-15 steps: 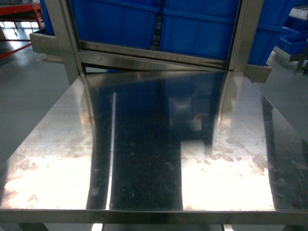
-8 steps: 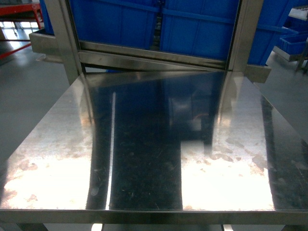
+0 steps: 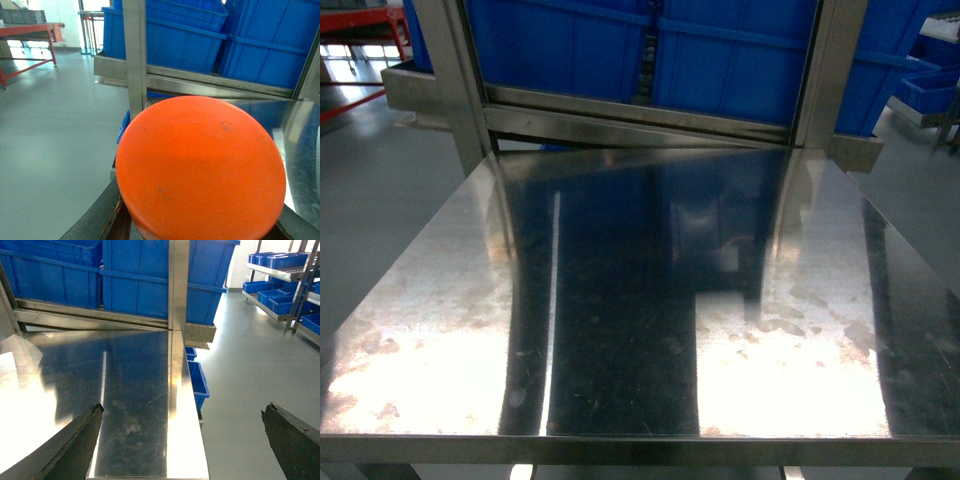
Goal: Pick capacitor and pack into box
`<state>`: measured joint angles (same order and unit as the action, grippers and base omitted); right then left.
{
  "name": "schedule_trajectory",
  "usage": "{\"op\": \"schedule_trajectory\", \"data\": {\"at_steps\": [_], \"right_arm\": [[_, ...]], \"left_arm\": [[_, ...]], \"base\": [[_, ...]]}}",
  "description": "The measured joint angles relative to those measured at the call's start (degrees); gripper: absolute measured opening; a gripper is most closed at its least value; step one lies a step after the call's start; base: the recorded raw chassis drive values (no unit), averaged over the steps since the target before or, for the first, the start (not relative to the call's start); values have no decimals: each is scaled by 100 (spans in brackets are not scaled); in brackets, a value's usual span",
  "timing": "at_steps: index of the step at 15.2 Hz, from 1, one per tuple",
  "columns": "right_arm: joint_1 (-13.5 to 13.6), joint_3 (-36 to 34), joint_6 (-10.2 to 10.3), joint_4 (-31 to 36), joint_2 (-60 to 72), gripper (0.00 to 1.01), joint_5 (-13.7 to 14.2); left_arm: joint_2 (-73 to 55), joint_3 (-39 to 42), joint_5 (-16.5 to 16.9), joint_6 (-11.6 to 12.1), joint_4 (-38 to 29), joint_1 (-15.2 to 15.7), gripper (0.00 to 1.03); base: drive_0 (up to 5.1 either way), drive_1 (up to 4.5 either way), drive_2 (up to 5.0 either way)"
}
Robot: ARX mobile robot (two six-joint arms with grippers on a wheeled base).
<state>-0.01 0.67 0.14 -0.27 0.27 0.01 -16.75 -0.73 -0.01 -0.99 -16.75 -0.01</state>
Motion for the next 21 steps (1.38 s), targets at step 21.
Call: {"op": "schedule_trajectory", "data": {"at_steps": [21], "right_arm": [[0, 0, 0, -2, 0, 98, 0]], "left_arm": [[1633, -4, -2, 2, 1716, 0, 45]], "base": [[0, 0, 0]]}}
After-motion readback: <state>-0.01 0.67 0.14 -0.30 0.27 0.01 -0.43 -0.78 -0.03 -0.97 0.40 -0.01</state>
